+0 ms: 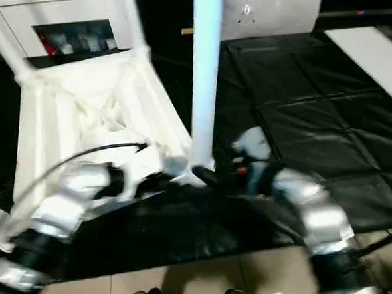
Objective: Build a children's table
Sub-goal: Rotate leg to tighten
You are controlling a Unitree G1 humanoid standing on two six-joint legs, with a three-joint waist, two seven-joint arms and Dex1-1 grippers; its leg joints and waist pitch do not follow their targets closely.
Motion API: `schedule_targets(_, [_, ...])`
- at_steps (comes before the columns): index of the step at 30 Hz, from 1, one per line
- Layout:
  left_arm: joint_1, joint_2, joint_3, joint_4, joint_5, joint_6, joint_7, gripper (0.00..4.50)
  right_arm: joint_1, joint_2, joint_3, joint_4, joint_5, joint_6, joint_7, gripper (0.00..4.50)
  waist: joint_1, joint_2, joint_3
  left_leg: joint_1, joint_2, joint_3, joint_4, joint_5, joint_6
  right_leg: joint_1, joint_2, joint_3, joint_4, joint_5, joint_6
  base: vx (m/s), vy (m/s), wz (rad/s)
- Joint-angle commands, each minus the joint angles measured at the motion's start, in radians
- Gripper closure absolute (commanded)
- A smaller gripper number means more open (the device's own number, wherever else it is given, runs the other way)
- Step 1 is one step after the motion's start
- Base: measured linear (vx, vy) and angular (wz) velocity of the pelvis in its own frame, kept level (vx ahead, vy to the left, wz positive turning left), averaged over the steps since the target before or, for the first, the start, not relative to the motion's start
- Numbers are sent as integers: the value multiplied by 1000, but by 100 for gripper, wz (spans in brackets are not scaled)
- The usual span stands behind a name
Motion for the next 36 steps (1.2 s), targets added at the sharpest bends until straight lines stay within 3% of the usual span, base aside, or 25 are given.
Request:
schedule_targets(1, [25,30,-73,27,-36,-60,-180,450,-18,-51,36,15,40,-22,175,17,8,-17,-72,19,69,-22,-33,-20,174,41,-61,35,-34,176,-303,67,-35,4])
schedule_targets(3, [16,46,-78,40,-43,-88,-229,450,-35,-76,52,35,51,-25,245,17,17,-13,-78,20,71,-23,-26,0,189,43,-60,27,-22,217,-317,27,-10,2])
schedule_targets(6, [0,63,-90,59,-46,-118,-281,450,-62,-96,78,62,55,-23,316,17,29,-7,-79,25,78,-26,-24,-2,192,38,-61,21,-21,179,-333,0,0,0])
schedule_targets(7, [-10,73,-102,69,-45,-136,-312,450,-79,-105,95,77,52,-25,355,17,28,-10,-79,23,77,-27,-24,-8,189,39,-60,19,-21,160,-335,0,0,0])
schedule_targets(9, [-26,84,-121,82,-48,-163,-357,450,-105,-113,121,101,51,-29,410,17,30,-14,-71,22,79,-28,-31,-84,154,40,-67,20,-31,29,-329,0,0,0])
schedule_targets(10, [-30,85,-126,86,-50,-170,-370,450,-112,-115,129,109,53,-31,424,17,31,-12,-68,24,82,-29,-36,-122,130,38,-68,21,-36,-37,-322,0,0,0])
schedule_targets(12, [-43,85,-144,90,-55,-188,-413,450,-135,-112,159,128,55,-29,469,17,30,-13,-63,28,84,-28,-41,-175,103,34,-69,22,-44,-107,-317,0,0,0])
schedule_targets(13, [-48,82,-149,93,-53,-198,-422,450,-143,-109,169,135,54,-29,483,44,31,-12,-64,32,86,-30,-46,-213,67,35,-74,24,-49,-171,-303,0,0,0])
schedule_targets(16, [-54,74,-155,97,-50,-212,-439,450,-154,-102,181,143,55,-27,501,57,33,-11,-64,33,87,-29,-51,-227,42,33,-74,25,-48,-179,-290,0,0,0])
schedule_targets(19, [-70,64,-174,114,-44,-235,-452,450,-174,-84,200,163,60,-30,525,88,35,-11,-67,33,86,-28,-50,-222,38,33,-75,24,-48,-165,-287,0,0,0])
schedule_targets(26, [-86,46,-183,142,-36,-256,-451,450,-177,-81,236,154,83,-1,552,141,44,-16,-70,28,84,-27,-44,-172,64,35,-77,23,-42,-108,-288,0,0,0])
schedule_targets(27, [-90,44,-183,149,-35,-259,-452,450,-176,-84,247,151,90,5,553,167,44,-17,-70,28,84,-27,-44,-169,66,35,-78,23,-42,-111,-287,0,0,0])
schedule_targets(36, [-100,47,-180,182,-29,-281,-451,450,-182,-90,284,149,114,21,553,225,46,-19,-70,27,85,-28,-45,-178,60,34,-79,23,-44,-138,-277,0,0,0])
